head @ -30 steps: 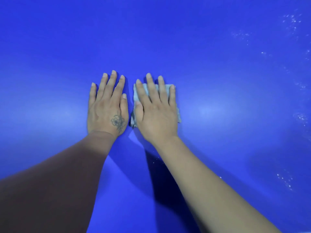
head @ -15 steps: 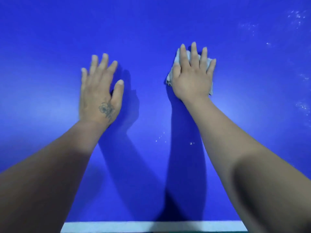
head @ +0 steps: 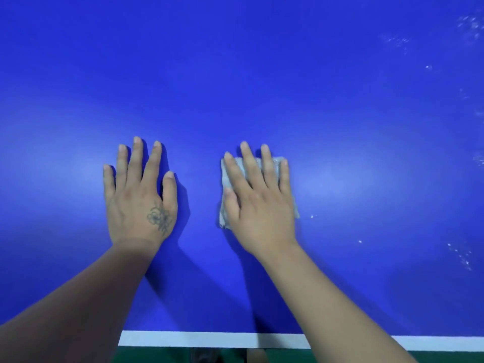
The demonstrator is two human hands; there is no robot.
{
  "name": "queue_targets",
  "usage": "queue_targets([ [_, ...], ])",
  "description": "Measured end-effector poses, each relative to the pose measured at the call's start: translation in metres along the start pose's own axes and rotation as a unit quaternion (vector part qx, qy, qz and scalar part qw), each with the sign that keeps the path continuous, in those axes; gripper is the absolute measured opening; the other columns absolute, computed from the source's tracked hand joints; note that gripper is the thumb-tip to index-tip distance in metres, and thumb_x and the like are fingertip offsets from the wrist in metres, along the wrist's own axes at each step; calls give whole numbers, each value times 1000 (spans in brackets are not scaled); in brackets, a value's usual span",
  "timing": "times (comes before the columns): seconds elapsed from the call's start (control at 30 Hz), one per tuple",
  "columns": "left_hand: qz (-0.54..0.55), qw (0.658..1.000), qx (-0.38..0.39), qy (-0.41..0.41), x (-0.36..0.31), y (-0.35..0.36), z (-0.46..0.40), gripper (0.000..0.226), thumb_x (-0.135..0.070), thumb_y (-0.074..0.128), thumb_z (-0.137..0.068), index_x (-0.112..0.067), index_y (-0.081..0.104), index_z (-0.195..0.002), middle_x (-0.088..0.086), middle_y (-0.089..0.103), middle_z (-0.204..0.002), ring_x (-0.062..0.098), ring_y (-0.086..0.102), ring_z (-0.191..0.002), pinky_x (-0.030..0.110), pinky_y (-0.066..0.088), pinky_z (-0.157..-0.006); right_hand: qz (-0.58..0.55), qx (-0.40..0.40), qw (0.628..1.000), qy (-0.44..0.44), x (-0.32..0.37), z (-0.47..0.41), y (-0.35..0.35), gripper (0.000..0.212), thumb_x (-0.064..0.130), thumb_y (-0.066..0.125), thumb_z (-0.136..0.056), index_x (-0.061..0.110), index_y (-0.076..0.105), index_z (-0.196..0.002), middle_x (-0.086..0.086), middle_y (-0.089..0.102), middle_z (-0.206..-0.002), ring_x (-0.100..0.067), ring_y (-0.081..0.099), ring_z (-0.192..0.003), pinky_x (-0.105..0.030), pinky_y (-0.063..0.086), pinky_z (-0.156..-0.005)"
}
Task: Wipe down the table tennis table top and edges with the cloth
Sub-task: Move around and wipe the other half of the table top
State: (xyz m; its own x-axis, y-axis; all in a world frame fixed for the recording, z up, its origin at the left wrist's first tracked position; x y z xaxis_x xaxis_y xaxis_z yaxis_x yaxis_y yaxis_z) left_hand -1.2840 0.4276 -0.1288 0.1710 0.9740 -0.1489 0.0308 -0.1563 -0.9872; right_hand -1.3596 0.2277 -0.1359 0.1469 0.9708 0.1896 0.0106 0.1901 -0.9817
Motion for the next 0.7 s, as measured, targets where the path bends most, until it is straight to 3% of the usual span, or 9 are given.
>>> queue_targets([
  [0.2, -3, 1000, 4, -8, 5, 2, 0, 64, -44, 23, -107, -24, 29, -168, 5, 21, -177, 30, 12, -164, 58, 13, -131, 20, -1, 998, 68, -60, 11, -10, 59, 45, 28, -111, 33, 32, -168, 2, 23, -178, -32, 15, -165, -59, 11, -131],
  [0.4, 2, 1000, 2, -8, 8, 4, 0, 63, -45, 22, -108, -27, 27, -169, 2, 18, -178, 27, 8, -165, 57, 10, -132, -15, -19, 983, 183, -66, -70, -7, 60, 42, 17, -111, 35, 18, -171, 5, 11, -180, -29, 2, -166, -61, 0, -131],
  [0.53, 1, 1000, 1, -13, 9, 5, 0, 62, -45, 26, -109, -28, 27, -169, 1, 17, -178, 26, 8, -165, 56, 9, -132, -5, -17, 992, 122, -4, -94, 2, 64, 41, 20, -108, 34, 20, -171, 3, 13, -180, -31, 4, -166, -62, 1, -131],
  [0.7, 4, 1000, 11, -14, 7, 6, 0, 64, -47, 24, -107, -29, 26, -169, 1, 15, -178, 26, 7, -165, 56, 8, -132, -8, -27, 998, 62, 64, -28, 11, 61, 44, 28, -109, 32, 31, -169, 0, 21, -178, -32, 12, -166, -62, 7, -130],
])
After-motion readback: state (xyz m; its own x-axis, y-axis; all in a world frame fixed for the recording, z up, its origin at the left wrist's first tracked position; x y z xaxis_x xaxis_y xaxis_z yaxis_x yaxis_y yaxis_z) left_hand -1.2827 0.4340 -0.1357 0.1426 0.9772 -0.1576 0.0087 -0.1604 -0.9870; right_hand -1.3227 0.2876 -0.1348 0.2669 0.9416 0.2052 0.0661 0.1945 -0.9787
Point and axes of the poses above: each hand's wrist, its own z-axis away from the middle knuckle, its own y-axis out of the palm, x = y × z, the point moved 10 cm from there along -z, towards the middle knuckle
